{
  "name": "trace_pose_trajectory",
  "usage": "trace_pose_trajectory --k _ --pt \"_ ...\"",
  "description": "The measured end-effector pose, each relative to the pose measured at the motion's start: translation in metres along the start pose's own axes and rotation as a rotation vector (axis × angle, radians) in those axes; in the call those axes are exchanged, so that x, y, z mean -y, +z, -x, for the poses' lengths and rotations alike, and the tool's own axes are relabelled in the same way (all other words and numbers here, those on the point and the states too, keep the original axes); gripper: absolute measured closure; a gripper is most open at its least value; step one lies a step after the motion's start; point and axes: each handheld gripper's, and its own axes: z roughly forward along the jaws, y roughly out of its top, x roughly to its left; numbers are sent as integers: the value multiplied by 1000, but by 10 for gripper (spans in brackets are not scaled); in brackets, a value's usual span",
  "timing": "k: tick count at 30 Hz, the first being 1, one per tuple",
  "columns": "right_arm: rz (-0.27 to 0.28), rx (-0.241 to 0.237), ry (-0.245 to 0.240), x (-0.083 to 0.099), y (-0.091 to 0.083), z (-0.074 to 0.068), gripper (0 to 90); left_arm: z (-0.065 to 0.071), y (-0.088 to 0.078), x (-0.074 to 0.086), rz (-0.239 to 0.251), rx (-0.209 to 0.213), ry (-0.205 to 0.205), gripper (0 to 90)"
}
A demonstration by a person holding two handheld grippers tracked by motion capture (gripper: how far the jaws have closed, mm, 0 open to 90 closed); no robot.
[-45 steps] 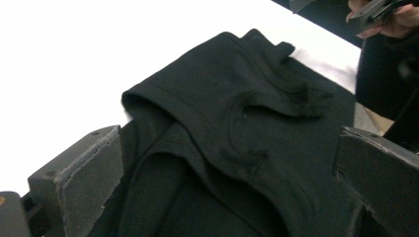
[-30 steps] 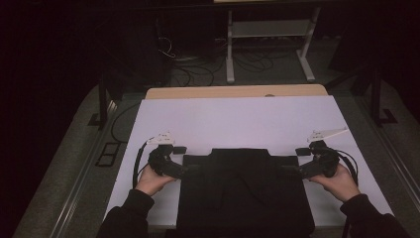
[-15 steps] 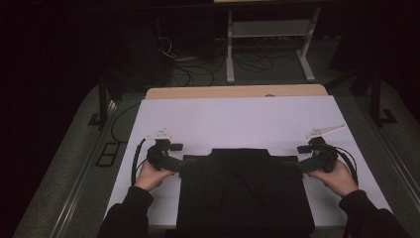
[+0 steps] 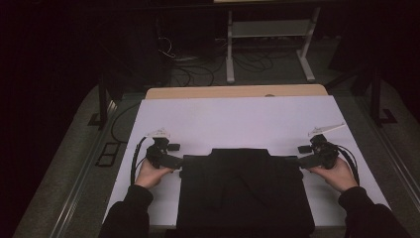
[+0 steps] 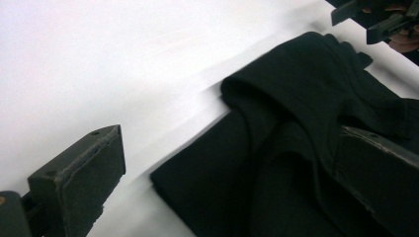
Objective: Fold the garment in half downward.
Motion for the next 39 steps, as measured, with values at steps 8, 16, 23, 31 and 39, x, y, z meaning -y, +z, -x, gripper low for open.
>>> trace_pose_trajectory --k 8,16,23,31,39 --pt "-20 3 1 1 4 6 168 -10 3 3 -22 -13 -20 0" --pt "-15 -11 4 2 4 13 272 -12 8 3 -62 -39 -5 68" --pt "-25 -31 4 4 4 17 370 -16 12 3 -83 -30 -5 158" --pt "-40 -6 -4 3 7 16 499 -14 15 3 -99 -13 19 254" --pt "-53 23 -6 5 8 15 616 -13 14 2 -95 -24 47 399"
